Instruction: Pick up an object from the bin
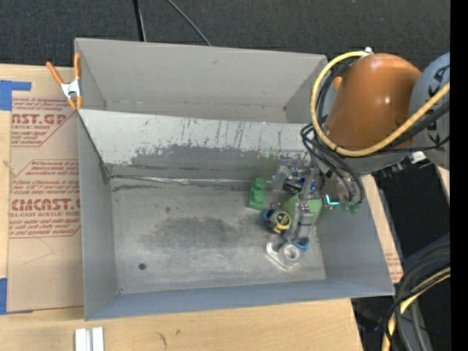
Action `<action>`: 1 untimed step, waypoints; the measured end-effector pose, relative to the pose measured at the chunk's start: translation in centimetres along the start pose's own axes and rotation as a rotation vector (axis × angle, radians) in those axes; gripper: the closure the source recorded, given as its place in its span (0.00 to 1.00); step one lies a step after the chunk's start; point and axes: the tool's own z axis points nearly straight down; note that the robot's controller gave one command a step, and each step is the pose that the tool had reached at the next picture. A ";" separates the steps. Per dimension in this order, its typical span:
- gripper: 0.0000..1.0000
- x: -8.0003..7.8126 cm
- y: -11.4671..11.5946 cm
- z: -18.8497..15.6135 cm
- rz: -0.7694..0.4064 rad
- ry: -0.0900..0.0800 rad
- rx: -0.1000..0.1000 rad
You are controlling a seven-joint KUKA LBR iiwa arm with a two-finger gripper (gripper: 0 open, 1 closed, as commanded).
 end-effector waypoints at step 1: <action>0.00 -0.7 -6.2 15.3 -0.287 -0.012 0.001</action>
Offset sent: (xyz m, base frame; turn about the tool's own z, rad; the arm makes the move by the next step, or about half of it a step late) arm 0.0046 -0.0621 -0.1521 -0.2865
